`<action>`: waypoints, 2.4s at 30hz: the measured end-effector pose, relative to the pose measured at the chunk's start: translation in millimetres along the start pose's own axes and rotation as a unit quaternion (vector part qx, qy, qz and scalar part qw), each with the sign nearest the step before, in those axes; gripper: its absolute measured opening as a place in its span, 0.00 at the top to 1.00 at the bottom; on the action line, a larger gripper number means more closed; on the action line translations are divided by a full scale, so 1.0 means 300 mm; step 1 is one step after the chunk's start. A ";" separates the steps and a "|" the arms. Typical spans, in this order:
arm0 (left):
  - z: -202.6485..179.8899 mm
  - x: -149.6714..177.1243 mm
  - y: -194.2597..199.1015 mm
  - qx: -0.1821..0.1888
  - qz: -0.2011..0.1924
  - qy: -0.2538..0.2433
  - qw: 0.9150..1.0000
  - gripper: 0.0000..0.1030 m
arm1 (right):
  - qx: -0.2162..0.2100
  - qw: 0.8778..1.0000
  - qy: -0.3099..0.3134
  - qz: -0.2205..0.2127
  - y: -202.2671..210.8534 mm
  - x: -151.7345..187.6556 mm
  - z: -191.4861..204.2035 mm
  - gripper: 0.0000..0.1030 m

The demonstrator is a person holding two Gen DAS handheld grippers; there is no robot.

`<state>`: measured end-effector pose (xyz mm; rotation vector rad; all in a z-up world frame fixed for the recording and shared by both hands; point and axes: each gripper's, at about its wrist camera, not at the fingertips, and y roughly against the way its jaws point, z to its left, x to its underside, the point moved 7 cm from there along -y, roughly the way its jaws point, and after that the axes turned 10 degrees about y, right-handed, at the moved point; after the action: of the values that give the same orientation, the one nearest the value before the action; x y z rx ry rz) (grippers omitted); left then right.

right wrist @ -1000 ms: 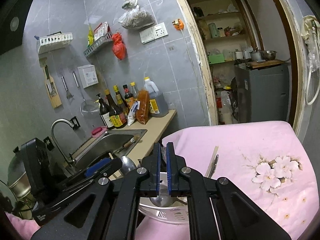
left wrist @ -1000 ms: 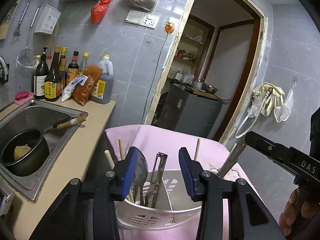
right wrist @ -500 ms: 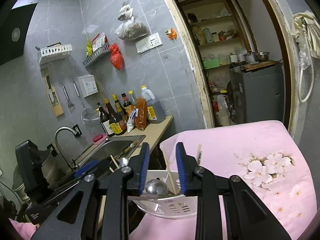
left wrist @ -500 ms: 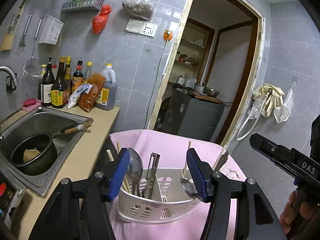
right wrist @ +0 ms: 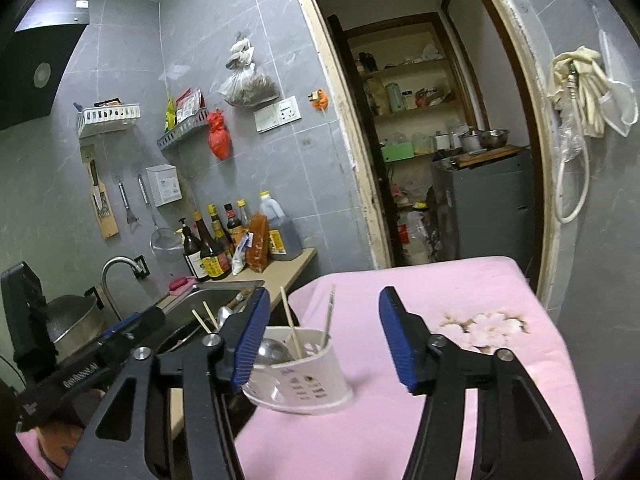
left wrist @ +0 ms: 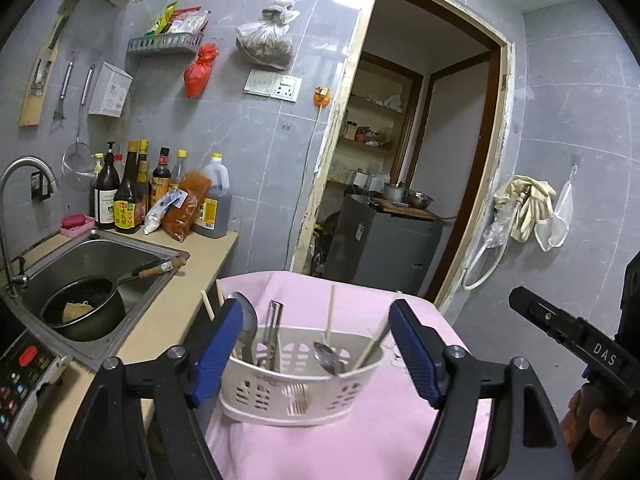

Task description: Organize utensils

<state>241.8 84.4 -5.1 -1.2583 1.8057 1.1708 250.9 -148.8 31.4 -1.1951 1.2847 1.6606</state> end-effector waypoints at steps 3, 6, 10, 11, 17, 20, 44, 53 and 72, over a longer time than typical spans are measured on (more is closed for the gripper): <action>-0.027 0.018 0.052 0.000 -0.004 0.000 1.000 0.19 | 0.005 1.000 -0.001 0.002 0.075 0.021 -0.036 0.39; -0.058 0.048 0.110 -0.004 -0.003 0.004 1.000 0.12 | 0.011 1.000 -0.002 0.008 0.145 0.048 -0.067 0.30; -0.087 0.103 0.177 -0.013 0.005 0.002 1.000 0.02 | 0.021 1.000 0.002 0.011 0.230 0.085 -0.099 0.15; -0.094 0.120 0.197 -0.020 0.006 -0.001 1.000 0.01 | 0.023 1.000 0.002 0.012 0.253 0.097 -0.108 0.13; -0.125 0.202 0.301 -0.040 0.003 -0.015 0.999 0.01 | 0.040 0.999 0.019 0.024 0.367 0.168 -0.143 0.03; -0.132 0.233 0.350 -0.050 0.001 -0.020 0.999 0.01 | 0.055 0.998 0.026 0.020 0.429 0.200 -0.159 0.02; -0.161 0.349 0.448 -0.066 0.009 -0.036 0.997 0.01 | 0.058 0.997 0.028 0.045 0.514 0.279 -0.182 0.02; -0.159 0.348 0.447 -0.066 0.009 -0.036 0.997 0.01 | 0.056 0.997 0.027 0.047 0.508 0.284 -0.180 0.02; -0.143 0.352 0.455 -0.071 0.010 -0.035 0.997 0.01 | 0.054 0.997 0.026 0.051 0.506 0.295 -0.171 0.02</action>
<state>77.1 25.6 -37.4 -1.2657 1.7131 1.3568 95.9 -237.2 -9.2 -1.1320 1.4702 1.6185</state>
